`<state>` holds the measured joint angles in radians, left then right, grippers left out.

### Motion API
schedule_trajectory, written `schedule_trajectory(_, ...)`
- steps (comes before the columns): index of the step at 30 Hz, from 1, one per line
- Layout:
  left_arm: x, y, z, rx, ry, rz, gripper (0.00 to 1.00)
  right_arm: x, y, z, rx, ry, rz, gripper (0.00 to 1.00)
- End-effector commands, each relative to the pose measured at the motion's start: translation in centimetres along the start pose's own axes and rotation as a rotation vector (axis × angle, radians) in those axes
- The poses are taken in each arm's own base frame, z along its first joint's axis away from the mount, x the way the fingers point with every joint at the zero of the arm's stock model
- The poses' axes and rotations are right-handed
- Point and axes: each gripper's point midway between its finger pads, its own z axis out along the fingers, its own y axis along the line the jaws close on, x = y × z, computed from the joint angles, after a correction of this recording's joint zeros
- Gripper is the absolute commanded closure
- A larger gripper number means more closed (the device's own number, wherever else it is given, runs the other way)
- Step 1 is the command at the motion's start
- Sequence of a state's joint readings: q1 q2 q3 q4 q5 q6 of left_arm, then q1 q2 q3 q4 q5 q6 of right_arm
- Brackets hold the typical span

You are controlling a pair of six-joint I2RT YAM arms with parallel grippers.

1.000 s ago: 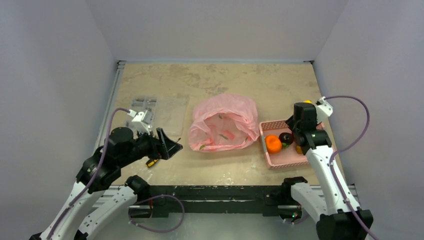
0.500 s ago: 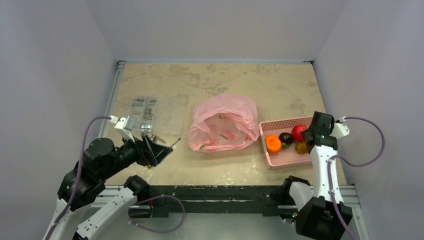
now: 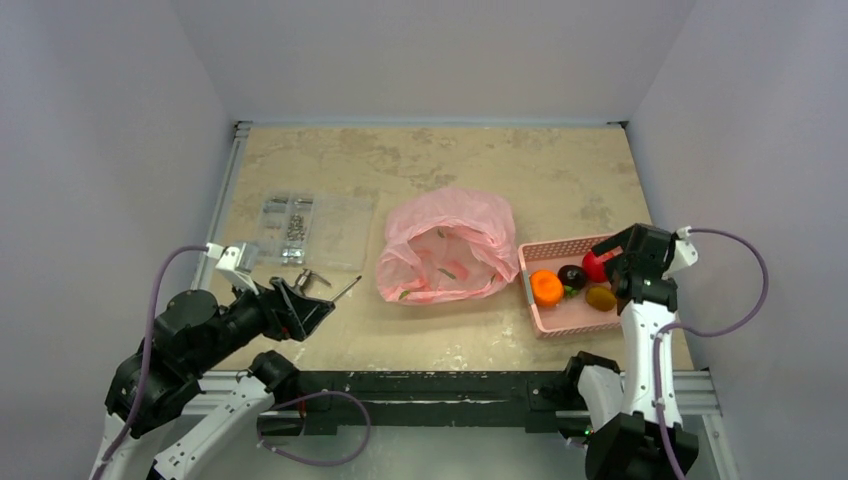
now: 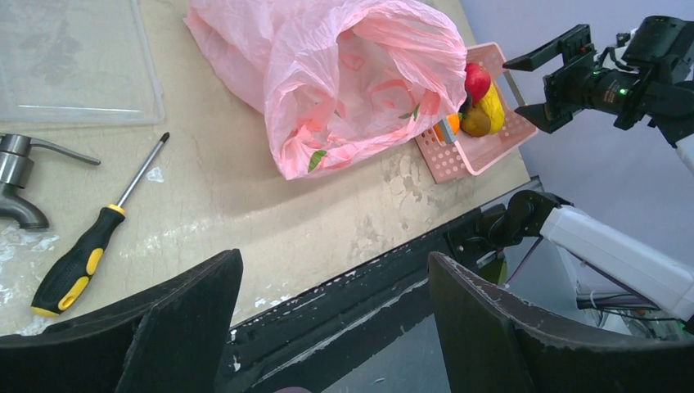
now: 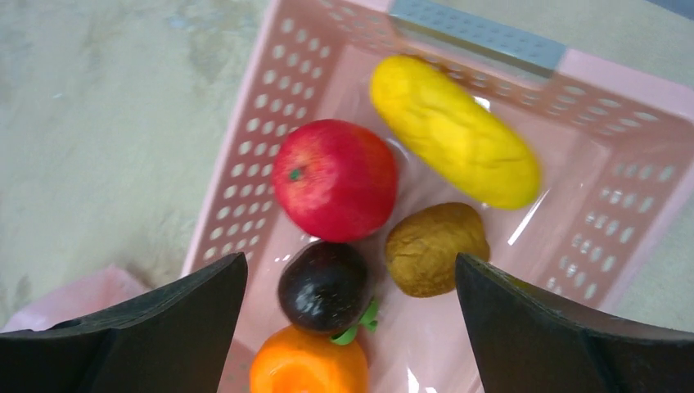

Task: Take the fake fruits out of the plastic bag
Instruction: Place the fake fruit in the bin, then reset both arms

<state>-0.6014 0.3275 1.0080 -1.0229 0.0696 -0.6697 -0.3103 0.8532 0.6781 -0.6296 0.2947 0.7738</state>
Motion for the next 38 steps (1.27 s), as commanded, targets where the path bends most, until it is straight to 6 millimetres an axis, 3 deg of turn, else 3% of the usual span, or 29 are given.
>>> schedule_trajectory(1,-1.6,-0.5,-0.9,0.003,-0.057,0.022,0.16,-0.4,5.0,-2.8,-0.281,0.024,-0.084,0.01)
schedule_trajectory(6,-2.7,-1.1,-1.6,0.005,-0.078,0.019,0.16,0.8,10.1,-7.8,-0.487,0.066,-0.251,0.01)
schedule_trajectory(10,-3.9,-1.5,-3.1,0.002,-0.122,0.018,0.16,3.2,14.3,-13.1,-0.672,0.139,-0.384,0.01)
schedule_trajectory(14,-5.3,-1.7,-4.9,-0.015,-0.182,0.029,0.16,3.6,17.1,-18.6,-0.860,0.166,-0.439,0.01)
schedule_trajectory(18,-6.9,-2.0,-7.2,-0.022,-0.249,0.038,0.16,0.5,18.1,-24.4,-1.040,0.082,-0.389,0.01)
schedule_trajectory(20,-7.6,-2.4,-8.1,-0.015,-0.276,0.047,0.16,-2.1,17.7,-27.4,-1.112,-0.010,-0.347,0.01)
schedule_trajectory(23,-8.4,-2.6,-9.2,-0.015,-0.311,0.047,0.16,-5.0,16.8,-30.0,-1.147,-0.115,-0.308,0.01)
schedule_trajectory(27,-9.1,-2.6,-9.8,-0.023,-0.344,0.045,0.16,-7.0,15.9,-31.1,-1.125,-0.177,-0.282,0.01)
schedule_trajectory(38,-8.7,-1.9,-9.0,-0.056,-0.322,0.042,0.16,-7.3,14.6,-30.3,-1.105,-0.245,-0.285,0.01)
